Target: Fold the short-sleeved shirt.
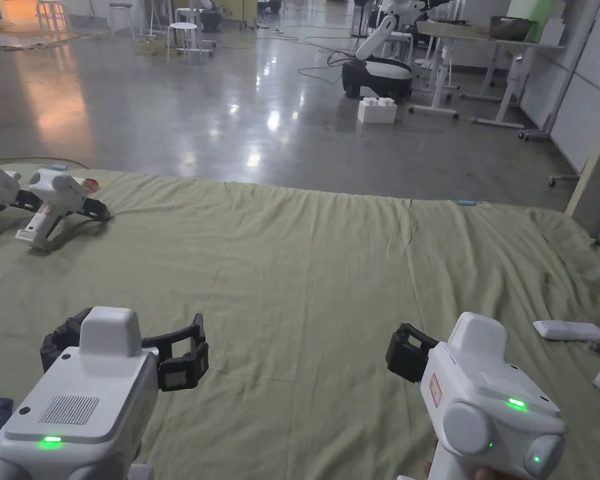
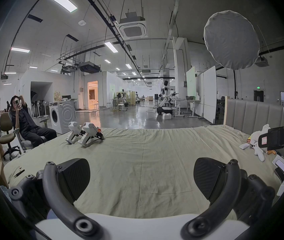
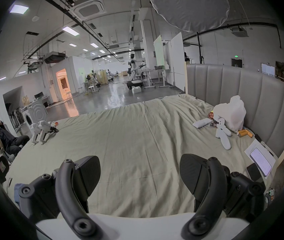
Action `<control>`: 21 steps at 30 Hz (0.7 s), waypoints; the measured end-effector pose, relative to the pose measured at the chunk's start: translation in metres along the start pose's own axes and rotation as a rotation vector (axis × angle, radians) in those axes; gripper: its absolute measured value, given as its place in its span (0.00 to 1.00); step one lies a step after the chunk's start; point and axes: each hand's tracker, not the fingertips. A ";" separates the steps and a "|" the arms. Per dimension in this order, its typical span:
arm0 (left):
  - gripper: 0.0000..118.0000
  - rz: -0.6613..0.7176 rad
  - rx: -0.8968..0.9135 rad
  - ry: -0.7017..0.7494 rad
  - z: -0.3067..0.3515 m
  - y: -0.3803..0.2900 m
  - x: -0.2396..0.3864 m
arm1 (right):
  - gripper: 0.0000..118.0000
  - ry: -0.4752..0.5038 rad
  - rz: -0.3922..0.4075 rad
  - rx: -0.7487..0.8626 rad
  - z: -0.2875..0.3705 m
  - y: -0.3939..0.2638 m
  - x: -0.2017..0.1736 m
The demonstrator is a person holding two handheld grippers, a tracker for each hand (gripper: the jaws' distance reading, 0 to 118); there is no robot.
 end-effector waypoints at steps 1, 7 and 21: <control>1.00 0.002 0.008 0.002 0.000 0.000 0.000 | 0.82 0.021 -0.015 0.001 -0.001 0.000 0.002; 1.00 0.012 0.021 0.028 -0.002 -0.001 0.000 | 0.82 0.087 -0.070 0.033 -0.002 -0.001 0.011; 1.00 0.009 0.033 0.013 -0.005 -0.003 0.002 | 0.82 0.049 0.050 0.172 0.001 -0.006 0.004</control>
